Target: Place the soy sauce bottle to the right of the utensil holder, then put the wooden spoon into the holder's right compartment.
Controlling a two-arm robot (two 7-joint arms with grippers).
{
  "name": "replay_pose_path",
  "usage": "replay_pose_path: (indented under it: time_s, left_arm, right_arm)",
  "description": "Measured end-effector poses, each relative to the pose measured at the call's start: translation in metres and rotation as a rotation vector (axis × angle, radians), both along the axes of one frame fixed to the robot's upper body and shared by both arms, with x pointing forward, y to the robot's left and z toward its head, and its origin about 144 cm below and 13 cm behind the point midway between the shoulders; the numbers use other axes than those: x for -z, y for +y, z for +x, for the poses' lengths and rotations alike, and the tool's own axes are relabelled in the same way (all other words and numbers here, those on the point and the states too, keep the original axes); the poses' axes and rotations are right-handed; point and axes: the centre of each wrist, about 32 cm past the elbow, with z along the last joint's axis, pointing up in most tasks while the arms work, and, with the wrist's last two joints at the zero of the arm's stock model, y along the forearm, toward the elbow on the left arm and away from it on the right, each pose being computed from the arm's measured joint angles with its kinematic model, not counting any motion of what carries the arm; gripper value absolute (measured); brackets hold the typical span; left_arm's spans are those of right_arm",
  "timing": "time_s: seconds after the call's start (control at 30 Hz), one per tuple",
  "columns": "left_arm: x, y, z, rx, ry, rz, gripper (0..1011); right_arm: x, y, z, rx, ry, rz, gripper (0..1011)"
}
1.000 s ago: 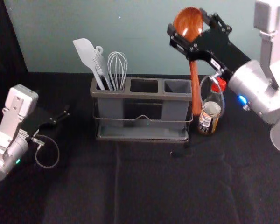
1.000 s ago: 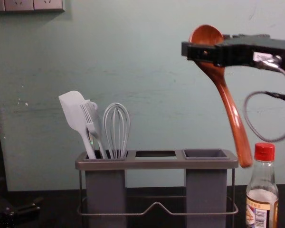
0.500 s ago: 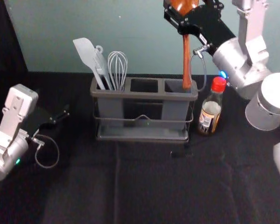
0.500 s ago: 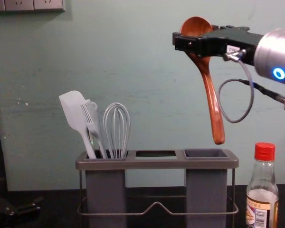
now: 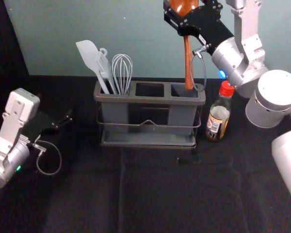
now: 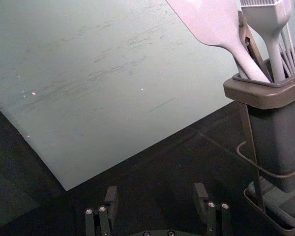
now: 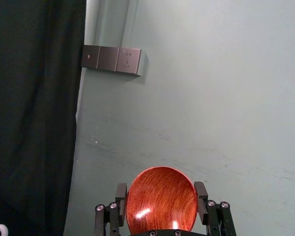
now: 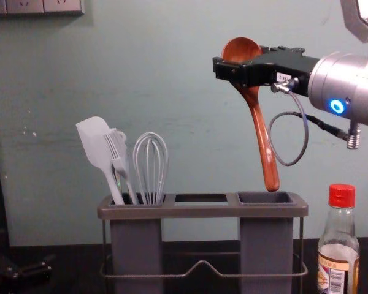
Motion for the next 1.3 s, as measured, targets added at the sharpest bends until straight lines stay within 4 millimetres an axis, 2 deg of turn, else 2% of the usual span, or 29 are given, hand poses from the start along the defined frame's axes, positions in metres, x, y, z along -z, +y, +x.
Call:
replay_pose_path:
  time_s: [0.77,1.3]
  left_arm:
    - [0.000,0.000,0.000,0.000,0.000,0.000,1005]
    - [0.000,0.000,0.000,0.000,0.000,0.000,1005]
  right_arm:
    - [0.023,-0.001,0.016,-0.040,-0.003,-0.015,840]
    - [0.048,-0.005,0.007,-0.061,0.032,-0.032,840]
